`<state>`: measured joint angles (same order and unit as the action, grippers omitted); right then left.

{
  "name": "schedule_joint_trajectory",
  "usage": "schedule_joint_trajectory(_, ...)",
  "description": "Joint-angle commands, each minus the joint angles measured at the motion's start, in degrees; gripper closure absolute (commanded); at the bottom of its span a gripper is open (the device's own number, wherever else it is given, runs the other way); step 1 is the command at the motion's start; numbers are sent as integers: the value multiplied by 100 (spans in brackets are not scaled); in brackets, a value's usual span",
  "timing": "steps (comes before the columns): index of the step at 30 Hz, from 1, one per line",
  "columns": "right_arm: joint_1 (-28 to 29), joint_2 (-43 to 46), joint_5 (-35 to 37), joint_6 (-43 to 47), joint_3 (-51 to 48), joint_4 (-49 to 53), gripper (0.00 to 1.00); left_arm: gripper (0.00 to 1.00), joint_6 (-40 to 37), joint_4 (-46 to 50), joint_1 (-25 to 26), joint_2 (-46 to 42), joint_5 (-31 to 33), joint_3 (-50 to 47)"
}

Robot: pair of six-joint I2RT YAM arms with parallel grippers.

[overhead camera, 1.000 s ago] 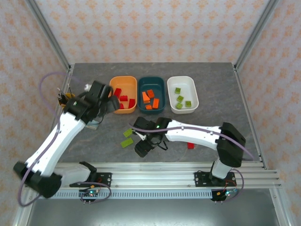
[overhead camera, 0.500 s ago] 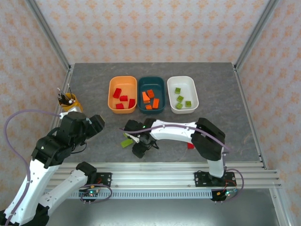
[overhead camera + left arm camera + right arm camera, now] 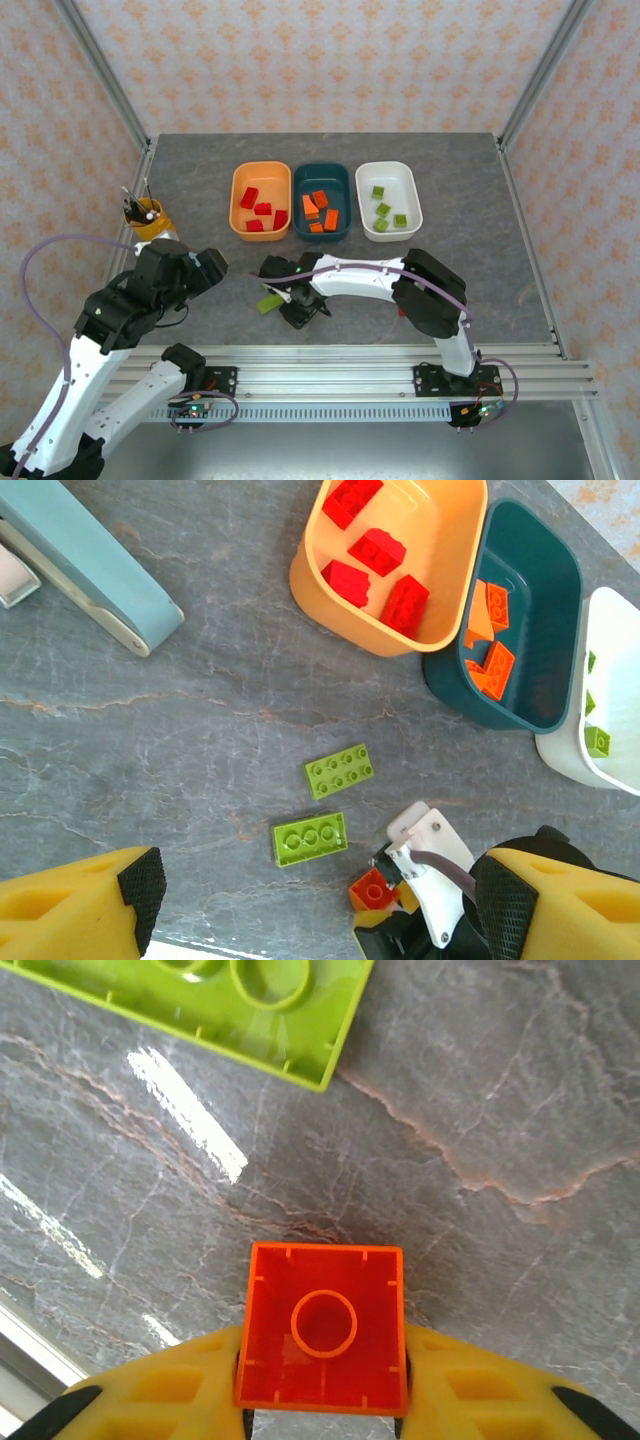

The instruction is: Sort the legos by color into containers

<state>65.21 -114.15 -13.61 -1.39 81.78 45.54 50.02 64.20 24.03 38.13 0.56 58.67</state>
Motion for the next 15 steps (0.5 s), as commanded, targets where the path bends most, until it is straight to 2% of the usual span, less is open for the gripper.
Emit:
schedule_joint_trajectory(1,-94,291,396,-226,158,82,66,16,-47,-392,25,16,-220,-81)
schedule_joint_trajectory(3,-357,580,586,-388,212,162,66,16,-70,-656,31,90,-425,-116)
schedule_joint_trajectory(8,-1521,995,885,-834,721,427,66,16,-8,-1492,67,588,-1004,-306)
schedule_joint_trajectory(11,-2063,679,1036,-967,1334,644,66,16,149,-1979,160,946,-1084,-356)
schedule_joint_trajectory(15,-2468,-230,1493,-1087,2566,1080,67,16,241,-2440,203,1312,-1052,-340)
